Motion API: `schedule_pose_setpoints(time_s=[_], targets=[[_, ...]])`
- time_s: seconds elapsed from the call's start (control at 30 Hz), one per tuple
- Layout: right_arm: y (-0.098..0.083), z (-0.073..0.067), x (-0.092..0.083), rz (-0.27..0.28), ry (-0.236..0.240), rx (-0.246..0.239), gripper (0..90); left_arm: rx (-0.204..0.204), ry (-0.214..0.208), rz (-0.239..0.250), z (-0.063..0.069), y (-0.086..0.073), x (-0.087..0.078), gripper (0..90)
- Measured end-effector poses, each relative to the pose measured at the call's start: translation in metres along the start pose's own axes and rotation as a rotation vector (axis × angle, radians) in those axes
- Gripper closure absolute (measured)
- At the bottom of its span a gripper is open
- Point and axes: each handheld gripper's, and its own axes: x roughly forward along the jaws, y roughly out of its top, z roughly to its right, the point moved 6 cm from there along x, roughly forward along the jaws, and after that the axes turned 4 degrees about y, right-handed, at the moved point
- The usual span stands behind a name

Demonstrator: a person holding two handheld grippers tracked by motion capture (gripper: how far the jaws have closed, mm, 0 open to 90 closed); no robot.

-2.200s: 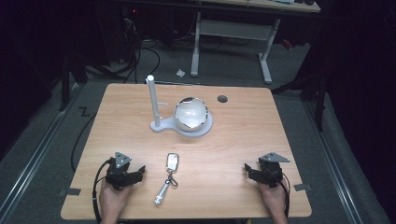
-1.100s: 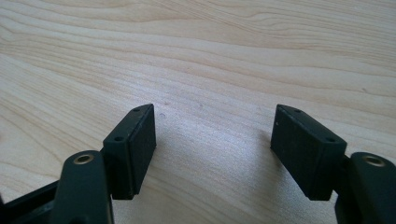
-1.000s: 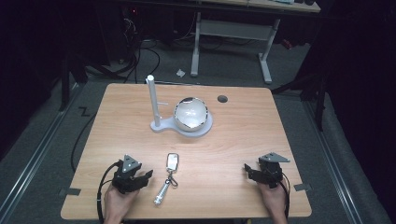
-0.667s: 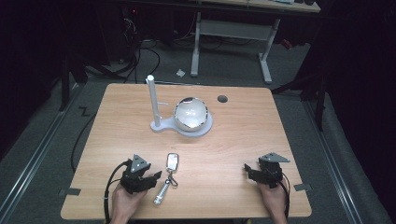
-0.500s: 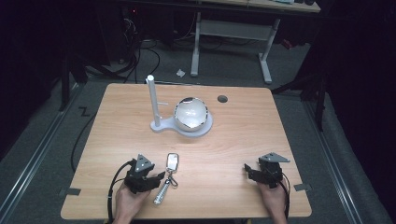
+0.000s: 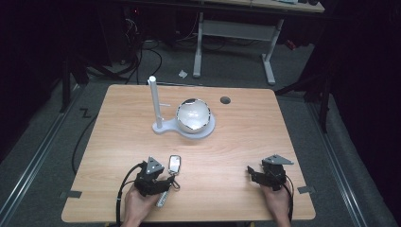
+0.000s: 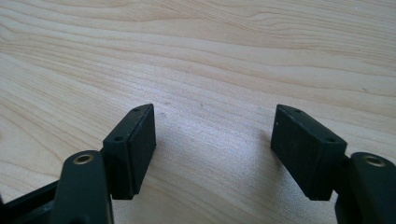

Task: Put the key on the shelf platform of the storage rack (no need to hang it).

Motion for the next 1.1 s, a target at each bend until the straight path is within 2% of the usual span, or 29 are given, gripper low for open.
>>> schedule_pose_setpoints(time_s=[0.2,0.37,0.6,0.83,0.87,1.1], targets=[[0.0,0.0,0.0,0.0,0.001,0.0,31.3,0.021,0.014,-0.02,0.006,-0.008,0.005,45.7],[0.0,0.0,0.0,-0.001,0.001,-0.001,31.2,0.006,0.021,-0.026,0.006,-0.01,0.009,45.7],[0.0,0.0,0.0,0.0,0.001,-0.002,31.2,0.026,0.05,-0.031,0.004,-0.015,0.016,48.9],[0.0,0.0,0.0,0.0,0.001,-0.003,31.2,0.069,0.073,-0.02,0.003,-0.015,0.018,61.4],[0.0,0.0,0.0,-0.001,0.001,-0.003,31.2,0.069,0.074,-0.019,0.002,-0.015,0.018,66.3],[0.0,0.0,0.0,0.0,0.001,-0.004,31.2,0.068,0.075,-0.036,0.001,-0.013,0.018,73.1]])
